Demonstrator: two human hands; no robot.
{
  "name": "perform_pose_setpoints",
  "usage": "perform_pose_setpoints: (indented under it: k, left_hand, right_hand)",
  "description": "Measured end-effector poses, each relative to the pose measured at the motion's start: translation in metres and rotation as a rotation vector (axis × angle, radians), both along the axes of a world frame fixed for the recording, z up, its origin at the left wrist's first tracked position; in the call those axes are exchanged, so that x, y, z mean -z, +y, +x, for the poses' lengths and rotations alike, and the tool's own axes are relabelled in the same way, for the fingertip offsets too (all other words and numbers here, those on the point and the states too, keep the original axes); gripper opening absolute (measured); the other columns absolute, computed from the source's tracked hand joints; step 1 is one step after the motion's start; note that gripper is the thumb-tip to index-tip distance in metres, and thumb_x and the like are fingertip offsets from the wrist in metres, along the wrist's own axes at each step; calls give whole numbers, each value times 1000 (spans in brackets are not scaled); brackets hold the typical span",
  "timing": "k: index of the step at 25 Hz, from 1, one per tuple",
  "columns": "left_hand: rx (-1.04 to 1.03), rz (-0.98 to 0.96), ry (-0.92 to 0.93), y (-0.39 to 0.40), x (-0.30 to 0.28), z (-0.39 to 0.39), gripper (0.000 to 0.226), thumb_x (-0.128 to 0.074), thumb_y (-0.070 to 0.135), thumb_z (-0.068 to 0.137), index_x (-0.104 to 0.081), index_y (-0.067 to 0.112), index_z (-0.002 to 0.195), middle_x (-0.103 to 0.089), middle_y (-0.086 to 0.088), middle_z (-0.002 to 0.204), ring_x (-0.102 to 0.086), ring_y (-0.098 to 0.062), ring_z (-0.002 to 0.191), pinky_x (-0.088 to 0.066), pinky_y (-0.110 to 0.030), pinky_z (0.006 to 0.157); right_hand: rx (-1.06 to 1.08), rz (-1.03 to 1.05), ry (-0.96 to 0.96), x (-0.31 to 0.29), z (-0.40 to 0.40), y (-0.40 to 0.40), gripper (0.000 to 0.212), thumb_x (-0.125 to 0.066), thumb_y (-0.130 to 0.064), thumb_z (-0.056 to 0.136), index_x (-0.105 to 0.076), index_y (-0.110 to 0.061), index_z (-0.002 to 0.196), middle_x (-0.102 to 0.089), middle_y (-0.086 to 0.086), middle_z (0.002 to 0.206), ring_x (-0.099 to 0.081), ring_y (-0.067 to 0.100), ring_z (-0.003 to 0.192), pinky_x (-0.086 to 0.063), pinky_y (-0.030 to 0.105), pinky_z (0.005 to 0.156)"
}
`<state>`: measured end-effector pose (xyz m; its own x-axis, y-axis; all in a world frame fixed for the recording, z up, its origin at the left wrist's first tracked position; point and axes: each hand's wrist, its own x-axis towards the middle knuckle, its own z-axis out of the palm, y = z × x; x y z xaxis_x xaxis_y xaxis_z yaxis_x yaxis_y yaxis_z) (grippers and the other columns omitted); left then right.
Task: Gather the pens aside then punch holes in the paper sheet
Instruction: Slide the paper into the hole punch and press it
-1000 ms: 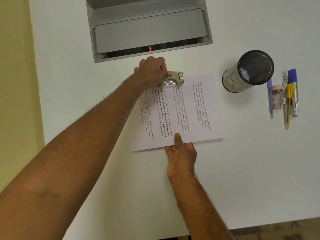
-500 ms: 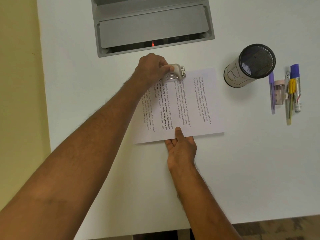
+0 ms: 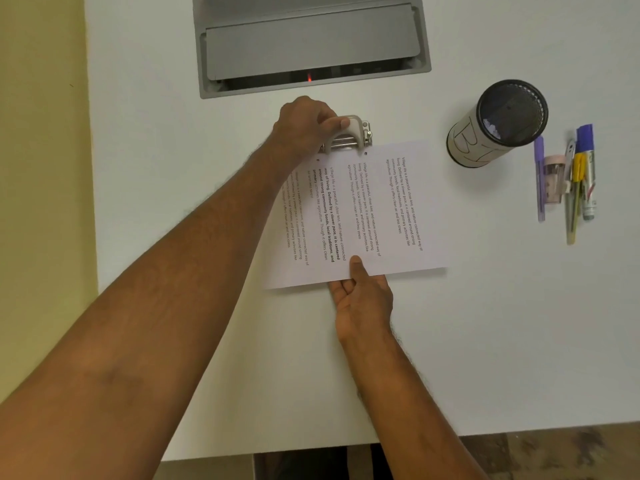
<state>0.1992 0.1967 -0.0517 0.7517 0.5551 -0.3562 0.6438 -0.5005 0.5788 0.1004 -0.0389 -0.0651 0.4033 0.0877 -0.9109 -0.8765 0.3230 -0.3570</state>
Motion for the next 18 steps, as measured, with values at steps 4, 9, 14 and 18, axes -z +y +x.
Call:
perform_pose_setpoints:
  k: [4, 9, 14, 18]
  left_hand:
    - [-81, 29, -95, -6, 2, -15, 42, -57, 43, 105, -66, 14, 134, -65, -4, 133, -61, -17, 118, -48, -30, 99]
    - [-256, 131, -294, -38, 2, -64, 23, -58, 33, 104, -64, 15, 116, -62, -3, 119, -60, -17, 108, -55, -38, 98]
    - [-511, 89, -232, -74, -8, -140, 28, -61, 35, 101, -66, 15, 120, -64, -5, 121, -61, -24, 115, -51, -44, 101]
    - [-919, -203, -78, -124, -21, -214, 43, -66, 45, 97, -57, 17, 128, -60, -4, 126, -64, -24, 112, -51, -34, 93]
  right_hand:
    - [-5, 2, 6, -2, -8, -17, 25, -67, -5, 99, -68, -14, 123, -78, 11, 115, -79, 18, 92, -65, 39, 85]
    - [-109, 0, -26, -12, -14, -39, 20, -66, -5, 100, -68, -12, 119, -79, 11, 114, -79, 22, 98, -63, 43, 93]
    - [-118, 43, -10, -26, -9, -62, 17, -65, -1, 99, -69, -8, 115, -79, 15, 111, -78, 24, 100, -64, 44, 88]
    - [-72, 94, 42, -36, -16, -72, 20, -65, 3, 98, -68, -7, 116, -80, 15, 108, -79, 25, 98, -66, 44, 82]
